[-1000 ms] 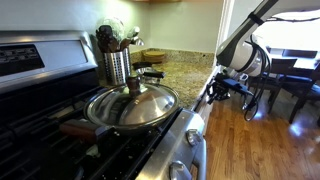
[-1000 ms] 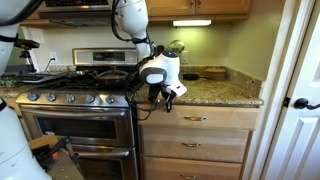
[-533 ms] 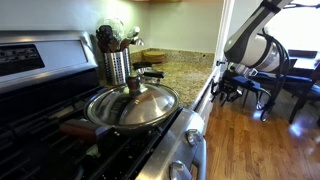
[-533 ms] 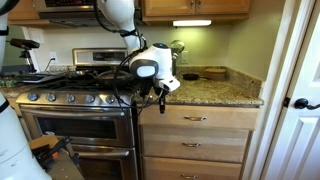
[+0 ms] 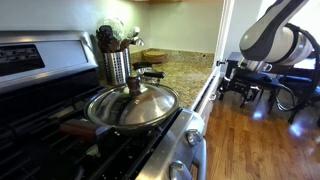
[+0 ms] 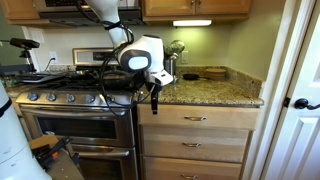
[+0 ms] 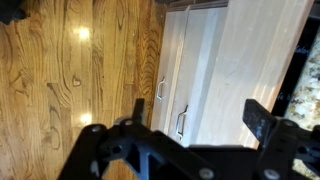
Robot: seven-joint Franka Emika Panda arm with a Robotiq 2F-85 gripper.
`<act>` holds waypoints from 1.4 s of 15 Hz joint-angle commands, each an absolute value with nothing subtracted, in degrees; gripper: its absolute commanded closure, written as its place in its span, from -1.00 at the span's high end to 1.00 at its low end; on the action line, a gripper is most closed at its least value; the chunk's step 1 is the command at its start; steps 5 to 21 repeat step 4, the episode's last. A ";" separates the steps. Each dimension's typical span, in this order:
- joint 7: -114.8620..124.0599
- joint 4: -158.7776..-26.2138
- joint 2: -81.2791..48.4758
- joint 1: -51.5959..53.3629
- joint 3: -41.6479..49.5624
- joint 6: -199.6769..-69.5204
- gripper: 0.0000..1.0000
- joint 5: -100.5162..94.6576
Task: Close the top drawer
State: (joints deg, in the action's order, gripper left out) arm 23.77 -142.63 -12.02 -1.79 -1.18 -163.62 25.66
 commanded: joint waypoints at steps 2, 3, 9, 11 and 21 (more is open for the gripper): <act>23.77 -142.11 -12.55 -1.37 -0.76 -163.48 1.00 25.72; 23.77 -142.09 -12.62 -1.37 -0.76 -163.48 1.00 25.72; 23.77 -142.09 -12.62 -1.37 -0.76 -163.48 1.00 25.72; 23.77 -142.09 -12.62 -1.37 -0.76 -163.48 1.00 25.72; 23.77 -142.09 -12.62 -1.37 -0.76 -163.48 1.00 25.72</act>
